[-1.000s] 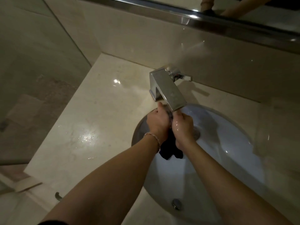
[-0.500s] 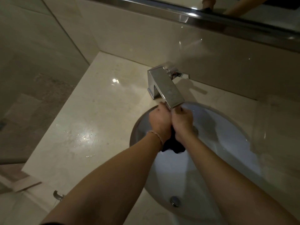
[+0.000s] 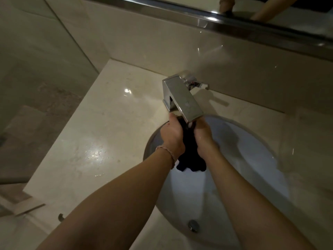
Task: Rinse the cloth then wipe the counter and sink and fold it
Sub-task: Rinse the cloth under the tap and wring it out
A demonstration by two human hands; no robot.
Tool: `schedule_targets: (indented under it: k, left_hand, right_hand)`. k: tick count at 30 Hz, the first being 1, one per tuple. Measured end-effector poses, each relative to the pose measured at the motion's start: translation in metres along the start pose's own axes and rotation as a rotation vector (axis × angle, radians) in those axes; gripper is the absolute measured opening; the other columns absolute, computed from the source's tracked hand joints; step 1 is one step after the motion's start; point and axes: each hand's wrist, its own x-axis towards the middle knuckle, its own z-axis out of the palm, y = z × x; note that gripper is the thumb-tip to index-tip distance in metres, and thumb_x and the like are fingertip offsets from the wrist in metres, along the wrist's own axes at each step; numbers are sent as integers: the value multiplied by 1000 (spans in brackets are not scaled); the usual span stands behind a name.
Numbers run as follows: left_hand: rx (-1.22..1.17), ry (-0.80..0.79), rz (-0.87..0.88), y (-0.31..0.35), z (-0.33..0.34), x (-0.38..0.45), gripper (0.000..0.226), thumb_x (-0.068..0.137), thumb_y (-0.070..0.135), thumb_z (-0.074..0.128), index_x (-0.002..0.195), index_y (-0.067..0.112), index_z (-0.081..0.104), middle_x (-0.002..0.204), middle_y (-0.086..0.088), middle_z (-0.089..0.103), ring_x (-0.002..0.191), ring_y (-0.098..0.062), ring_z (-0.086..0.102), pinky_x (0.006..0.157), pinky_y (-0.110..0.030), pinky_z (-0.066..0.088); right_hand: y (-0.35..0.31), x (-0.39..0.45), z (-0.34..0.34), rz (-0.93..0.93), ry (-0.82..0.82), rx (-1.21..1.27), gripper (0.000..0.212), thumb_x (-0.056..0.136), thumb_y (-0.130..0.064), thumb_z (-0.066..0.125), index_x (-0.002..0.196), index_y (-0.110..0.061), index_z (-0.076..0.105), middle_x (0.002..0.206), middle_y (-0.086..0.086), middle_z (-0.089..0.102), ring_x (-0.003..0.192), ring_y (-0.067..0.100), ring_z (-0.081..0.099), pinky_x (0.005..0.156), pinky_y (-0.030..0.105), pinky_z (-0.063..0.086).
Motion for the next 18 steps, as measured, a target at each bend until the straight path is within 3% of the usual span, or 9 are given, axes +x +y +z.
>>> schedule_targets:
  k: [3,4,6,8,11,14,18]
  left_hand:
    - [-17,30,-49,-1,-10,6,45,100,54,53,92,10,61,91,-6,67,89,-29,67,92,-42,58]
    - [-22,19,-55,-3,-12,7,49,98,56,55,90,9,63,94,-7,68,92,-31,68,93,-45,58]
    - [-26,-19,-48,-5,-13,9,48,95,58,59,83,13,65,94,-7,70,95,-31,68,95,-45,57]
    - [-5,-65,-10,-8,-15,6,43,95,56,61,80,16,66,91,-6,70,96,-29,68,95,-43,57]
    - [39,-184,86,-19,-23,13,45,95,57,61,97,14,74,100,-9,77,99,-29,73,96,-47,58]
    - [122,-318,125,-25,-31,11,56,89,66,61,109,15,76,105,-6,78,101,-25,74,99,-45,56]
    - [359,-193,217,-30,-35,10,62,82,79,55,96,23,75,97,-1,77,95,-20,73,95,-42,58]
  right_hand:
    - [24,-7,-10,85,-117,-21,58,100,-63,31,120,-22,67,117,8,71,103,21,65,94,38,50]
    - [33,-10,-12,98,-137,-32,58,99,-66,31,124,-25,64,123,8,68,106,21,64,96,37,50]
    - [48,-15,-13,171,-181,-55,60,85,-79,41,113,-33,67,117,4,71,106,22,68,96,42,53]
    - [54,-20,-16,170,-176,-70,63,77,-82,52,108,-31,69,110,0,73,100,22,70,92,44,57]
    - [45,-24,-19,15,-2,-75,42,96,-58,52,108,-20,66,111,3,69,97,19,67,90,39,56]
    - [31,-29,-22,-104,84,-46,46,99,-55,50,119,-17,64,111,3,70,100,21,67,93,44,56]
    - [12,-34,-23,-222,67,142,34,99,-52,52,113,-25,67,105,0,75,99,20,72,86,40,59]
